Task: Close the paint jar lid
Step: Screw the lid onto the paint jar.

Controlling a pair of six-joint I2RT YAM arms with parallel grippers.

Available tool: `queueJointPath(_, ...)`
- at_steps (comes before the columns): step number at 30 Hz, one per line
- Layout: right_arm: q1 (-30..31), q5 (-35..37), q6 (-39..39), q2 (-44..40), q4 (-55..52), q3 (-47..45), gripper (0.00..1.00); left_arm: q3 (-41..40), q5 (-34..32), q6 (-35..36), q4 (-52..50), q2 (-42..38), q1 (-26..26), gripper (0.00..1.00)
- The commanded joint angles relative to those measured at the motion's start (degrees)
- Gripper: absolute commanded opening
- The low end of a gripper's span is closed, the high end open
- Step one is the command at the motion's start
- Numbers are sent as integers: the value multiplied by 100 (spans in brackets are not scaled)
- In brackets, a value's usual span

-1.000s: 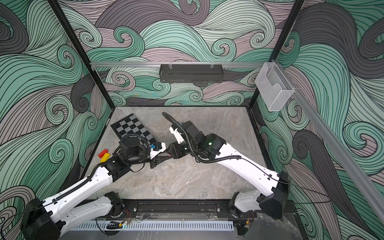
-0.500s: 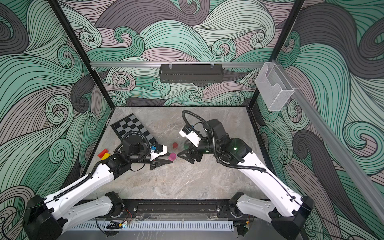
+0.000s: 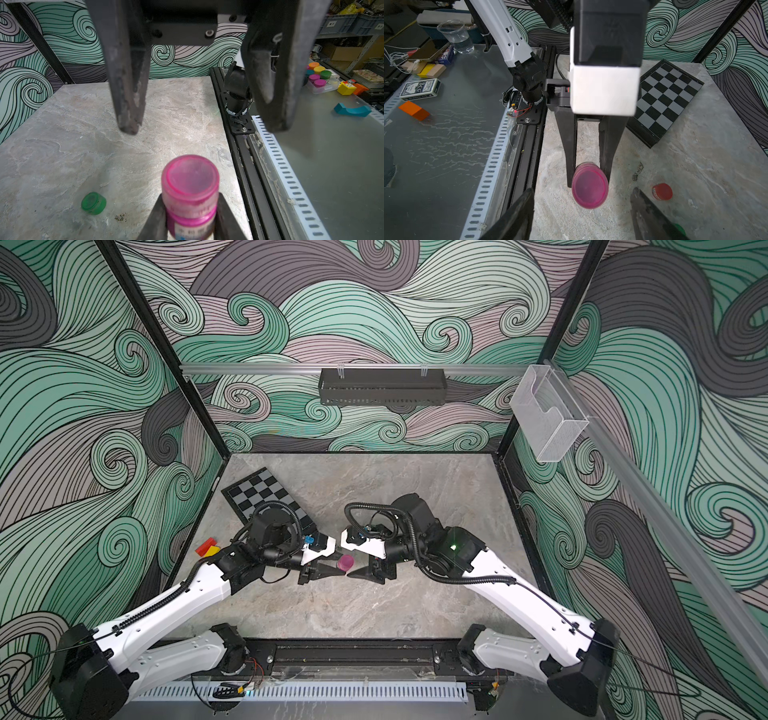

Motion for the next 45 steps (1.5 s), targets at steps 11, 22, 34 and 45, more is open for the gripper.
queueJointPath(11, 91, 116, -524, 446, 122, 52, 60, 231, 179, 207, -66, -13, -33, 23)
queueJointPath(22, 172, 309, -439, 585, 52, 108, 49, 232, 84, 208, -34, -35, -33, 24)
queueJointPath(34, 223, 358, 211, 671, 153, 164, 30, 227, -61, 206, -18, -61, -33, 23)
queueJointPath(45, 489, 1764, 2828, 787, 258, 333, 13, 118, -594, 154, 236, -196, -32, 24)
